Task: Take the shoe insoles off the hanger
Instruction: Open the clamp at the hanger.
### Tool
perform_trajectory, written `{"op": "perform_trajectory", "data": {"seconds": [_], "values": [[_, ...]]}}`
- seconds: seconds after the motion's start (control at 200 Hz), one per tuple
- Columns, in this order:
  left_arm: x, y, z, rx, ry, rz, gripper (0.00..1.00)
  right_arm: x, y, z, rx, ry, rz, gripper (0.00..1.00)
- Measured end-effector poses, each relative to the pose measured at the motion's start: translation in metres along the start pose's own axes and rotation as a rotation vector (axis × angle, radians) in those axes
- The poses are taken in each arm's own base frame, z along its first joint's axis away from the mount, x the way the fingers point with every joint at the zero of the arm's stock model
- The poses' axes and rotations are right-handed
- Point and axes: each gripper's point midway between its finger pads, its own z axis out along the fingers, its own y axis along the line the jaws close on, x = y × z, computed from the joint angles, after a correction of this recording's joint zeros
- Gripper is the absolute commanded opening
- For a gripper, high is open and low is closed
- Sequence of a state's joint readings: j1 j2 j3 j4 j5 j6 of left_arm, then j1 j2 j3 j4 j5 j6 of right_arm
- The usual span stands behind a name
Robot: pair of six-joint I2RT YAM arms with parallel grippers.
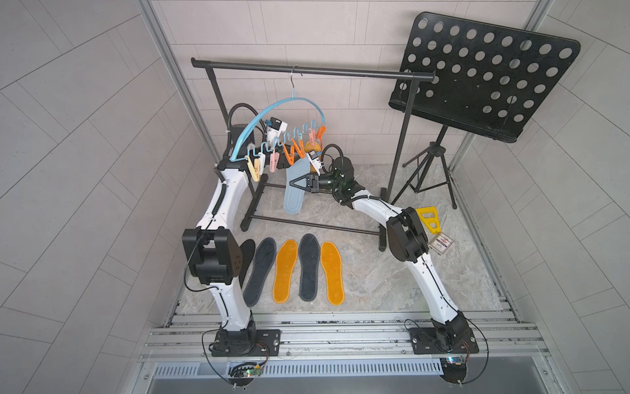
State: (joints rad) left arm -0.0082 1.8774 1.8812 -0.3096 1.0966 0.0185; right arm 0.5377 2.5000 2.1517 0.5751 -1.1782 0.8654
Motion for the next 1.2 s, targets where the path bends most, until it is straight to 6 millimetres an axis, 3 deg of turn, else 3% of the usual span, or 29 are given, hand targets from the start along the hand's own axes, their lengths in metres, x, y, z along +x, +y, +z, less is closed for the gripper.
{"op": "perform_trajectory", "data": {"seconds": [0.25,0.385,0.55,0.656,0.771,0.881,1.046,1.201], "values": [[-0.009,0.003,0.005,0.031,-0.039,-0.007,0.53,0.007,0.009,0.011,-0.022,0.015,0.001,0.0],[-0.014,0.002,0.005,0.04,-0.053,-0.009,0.44,0.005,0.011,0.012,-0.025,0.014,0.0,0.0],[-0.022,-0.001,0.005,0.053,-0.076,-0.007,0.25,0.004,0.012,0.011,-0.025,0.014,0.0,0.0],[-0.025,-0.001,0.004,0.054,-0.086,-0.008,0.19,0.006,0.012,0.011,-0.026,0.018,0.005,0.0],[-0.026,-0.001,0.004,0.054,-0.089,-0.004,0.05,0.009,0.009,0.011,-0.022,0.022,0.014,0.0],[-0.026,-0.001,0.004,0.05,-0.09,-0.001,0.0,0.013,0.006,0.011,-0.016,0.026,0.026,0.0],[-0.025,0.003,0.005,0.03,-0.088,-0.001,0.0,0.033,-0.011,0.006,0.045,0.053,0.097,0.0],[-0.025,0.007,0.004,0.005,-0.087,0.011,0.0,0.068,-0.026,-0.016,0.186,0.079,0.24,0.0]]}}
